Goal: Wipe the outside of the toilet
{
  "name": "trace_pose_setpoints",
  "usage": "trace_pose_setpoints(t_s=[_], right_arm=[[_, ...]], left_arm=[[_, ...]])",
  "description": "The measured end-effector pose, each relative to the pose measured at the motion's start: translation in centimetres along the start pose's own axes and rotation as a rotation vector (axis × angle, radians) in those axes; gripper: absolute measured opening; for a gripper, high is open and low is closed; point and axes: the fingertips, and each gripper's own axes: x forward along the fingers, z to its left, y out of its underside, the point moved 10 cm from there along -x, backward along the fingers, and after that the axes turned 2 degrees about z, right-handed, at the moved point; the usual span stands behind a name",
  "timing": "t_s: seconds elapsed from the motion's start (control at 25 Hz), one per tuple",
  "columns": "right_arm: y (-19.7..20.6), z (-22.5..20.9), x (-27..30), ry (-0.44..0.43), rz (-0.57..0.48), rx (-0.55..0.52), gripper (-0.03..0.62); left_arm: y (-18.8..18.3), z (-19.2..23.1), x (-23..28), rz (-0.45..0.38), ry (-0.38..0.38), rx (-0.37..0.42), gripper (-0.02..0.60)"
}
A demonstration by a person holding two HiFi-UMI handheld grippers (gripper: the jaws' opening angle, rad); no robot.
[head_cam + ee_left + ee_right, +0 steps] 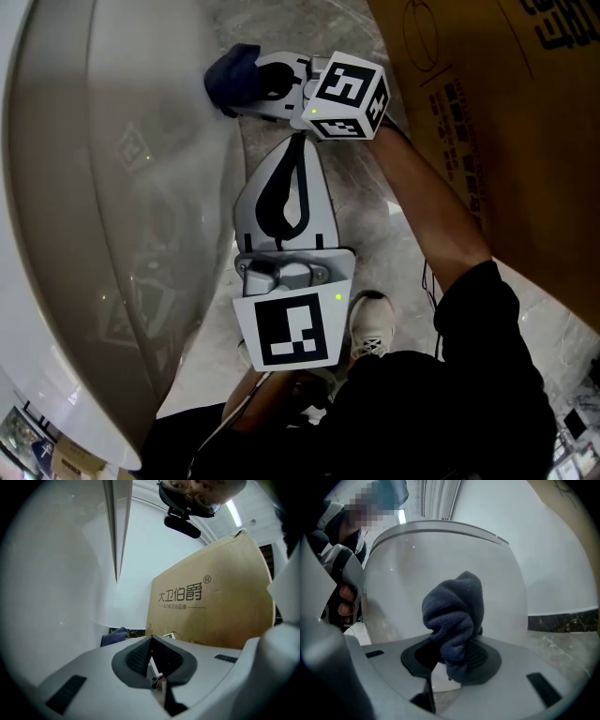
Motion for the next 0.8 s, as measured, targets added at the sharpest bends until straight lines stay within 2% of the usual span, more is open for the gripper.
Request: trace_pose_setpoints(t_s=[0.8], right_arm=[[8.3,-0.4,2.0,0.021,0.224,0.022,0.112]], left_arm=[[1.9,0.4,0.1,0.041,-0.011,-0.005,0.011]])
